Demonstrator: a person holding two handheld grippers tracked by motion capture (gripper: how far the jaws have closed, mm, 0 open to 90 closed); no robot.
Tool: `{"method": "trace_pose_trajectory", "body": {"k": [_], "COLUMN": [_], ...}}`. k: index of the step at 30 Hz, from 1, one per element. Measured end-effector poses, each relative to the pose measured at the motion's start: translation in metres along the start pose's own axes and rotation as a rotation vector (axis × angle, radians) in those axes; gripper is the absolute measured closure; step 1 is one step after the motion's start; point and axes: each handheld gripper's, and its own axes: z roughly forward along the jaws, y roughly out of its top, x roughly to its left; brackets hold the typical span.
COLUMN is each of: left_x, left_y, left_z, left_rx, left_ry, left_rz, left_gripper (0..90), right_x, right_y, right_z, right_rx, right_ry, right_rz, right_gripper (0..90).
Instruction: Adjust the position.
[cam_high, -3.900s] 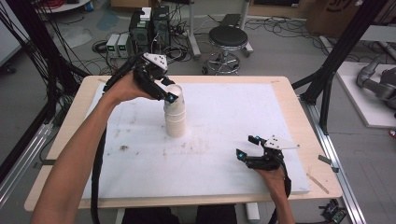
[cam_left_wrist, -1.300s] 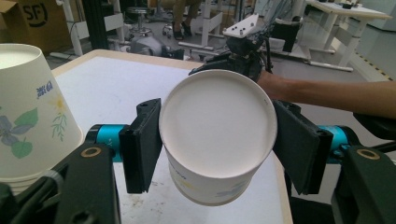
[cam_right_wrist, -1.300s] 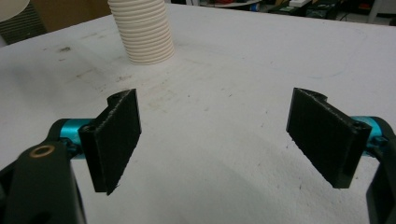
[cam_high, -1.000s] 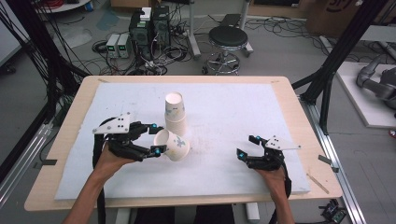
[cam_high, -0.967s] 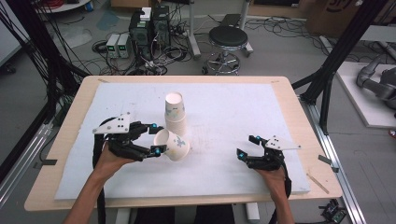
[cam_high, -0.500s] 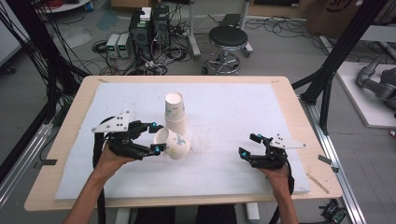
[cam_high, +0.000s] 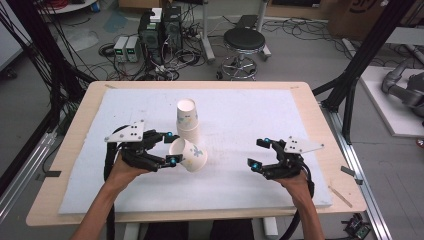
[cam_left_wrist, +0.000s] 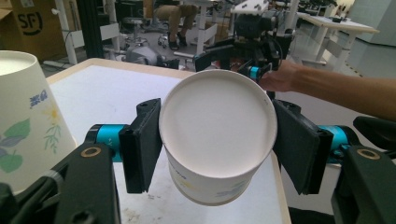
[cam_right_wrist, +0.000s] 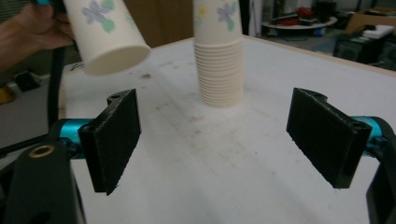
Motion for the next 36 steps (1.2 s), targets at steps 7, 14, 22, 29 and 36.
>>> {"method": "trace_pose_trajectory", "body": {"k": [7, 14, 22, 29, 36], "left_x": [-0.004, -0.007, -0.009, -0.011, -0.013], "left_y": [0.001, 0.001, 0.002, 0.003, 0.006], "left_z": [0.009, 0.013, 0.013, 0.015, 0.018], "left_rx": [0.000, 0.006, 0.002, 0.006, 0.000], "left_ry": [-0.013, -0.024, -0.028, -0.032, -0.044], "left_rz": [0.007, 0.010, 0.016, 0.019, 0.022], "left_gripper": [36.2, 36.2, 36.2, 36.2, 36.2], "right_x": [0.014, 0.030, 0.038, 0.043, 0.048], "right_y": [0.034, 0.056, 0.066, 0.067, 0.066], "right_z": [0.019, 0.049, 0.076, 0.087, 0.096], "right_rx": [0.025, 0.070, 0.091, 0.108, 0.116], "right_ry": [0.125, 0.257, 0.322, 0.347, 0.371], "right_rz": [-0.073, -0.146, -0.172, -0.178, -0.172], "right_gripper": [17.9, 17.9, 17.9, 17.9, 17.9]}}
